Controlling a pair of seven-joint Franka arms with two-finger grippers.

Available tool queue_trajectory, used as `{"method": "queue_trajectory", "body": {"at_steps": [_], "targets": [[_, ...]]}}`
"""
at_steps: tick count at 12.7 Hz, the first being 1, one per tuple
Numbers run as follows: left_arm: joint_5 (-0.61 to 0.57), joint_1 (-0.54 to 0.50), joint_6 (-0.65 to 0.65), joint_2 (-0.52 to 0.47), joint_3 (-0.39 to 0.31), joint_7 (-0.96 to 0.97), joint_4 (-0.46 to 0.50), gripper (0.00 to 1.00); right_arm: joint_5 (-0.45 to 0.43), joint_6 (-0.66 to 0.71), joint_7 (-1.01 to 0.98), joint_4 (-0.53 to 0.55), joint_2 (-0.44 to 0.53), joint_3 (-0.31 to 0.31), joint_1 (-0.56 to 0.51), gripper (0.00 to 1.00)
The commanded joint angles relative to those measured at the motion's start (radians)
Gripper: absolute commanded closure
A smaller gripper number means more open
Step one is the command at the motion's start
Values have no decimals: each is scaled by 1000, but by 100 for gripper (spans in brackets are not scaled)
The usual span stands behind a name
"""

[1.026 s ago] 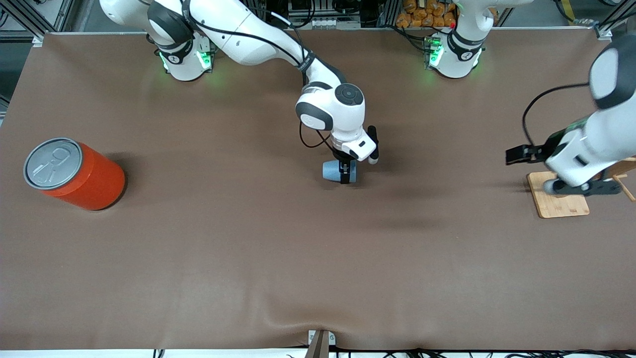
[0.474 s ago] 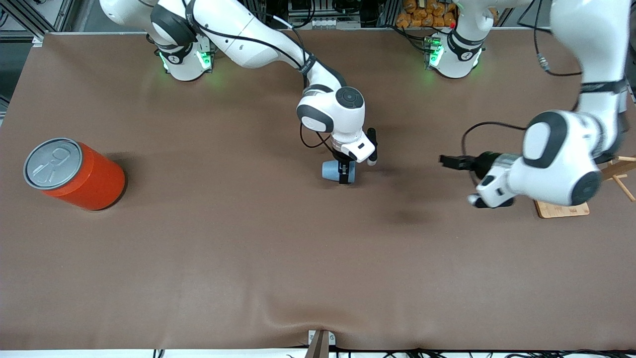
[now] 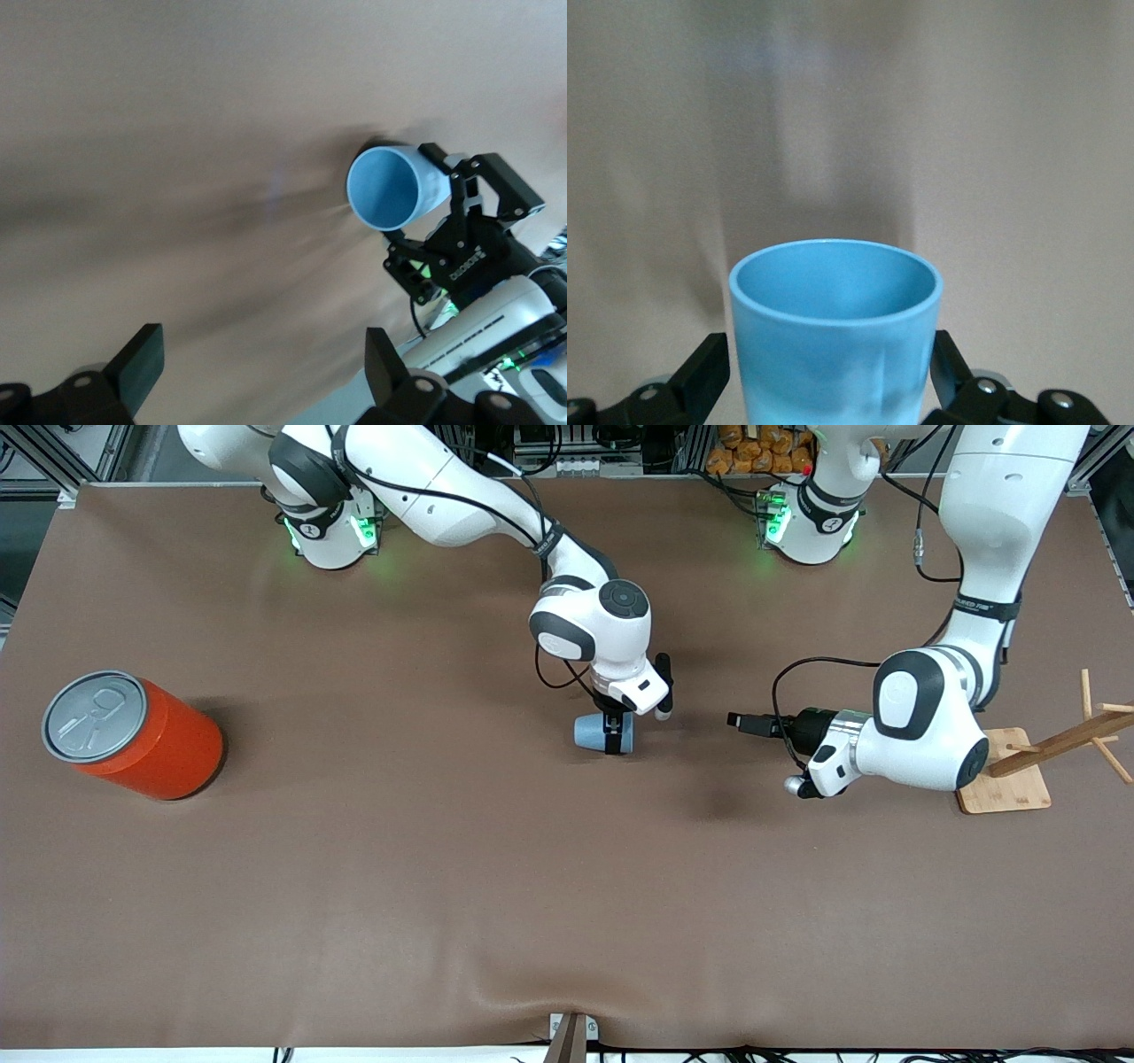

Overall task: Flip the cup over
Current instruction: 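Hold the cup with the right gripper while the left gripper reaches it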

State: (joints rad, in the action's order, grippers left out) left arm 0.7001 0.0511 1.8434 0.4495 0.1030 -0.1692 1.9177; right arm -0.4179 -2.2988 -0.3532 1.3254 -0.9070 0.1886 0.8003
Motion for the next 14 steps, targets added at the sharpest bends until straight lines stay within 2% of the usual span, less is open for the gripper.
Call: {"method": "queue_trajectory", "body": {"at_steps": [1,5,9,12,14], "targets": [[126,-1,84,-26,3,-123,81,0,-19,8,26,-28,-1,2,-6,0],[251,9,152,-25,4,-260,159,0,-15,65,17,-28,46,12,-9,0],[324,123,256,6,4,-262,161,0,-1,226,17,-28,166,32,-10,0],[421,183,321,27,4,-265,158,0,164,349,17,-34,298,26,-74,0],[490,248,376,34,3,-265,158,0,183,444,17,-38,359,26,-171,0]]}}
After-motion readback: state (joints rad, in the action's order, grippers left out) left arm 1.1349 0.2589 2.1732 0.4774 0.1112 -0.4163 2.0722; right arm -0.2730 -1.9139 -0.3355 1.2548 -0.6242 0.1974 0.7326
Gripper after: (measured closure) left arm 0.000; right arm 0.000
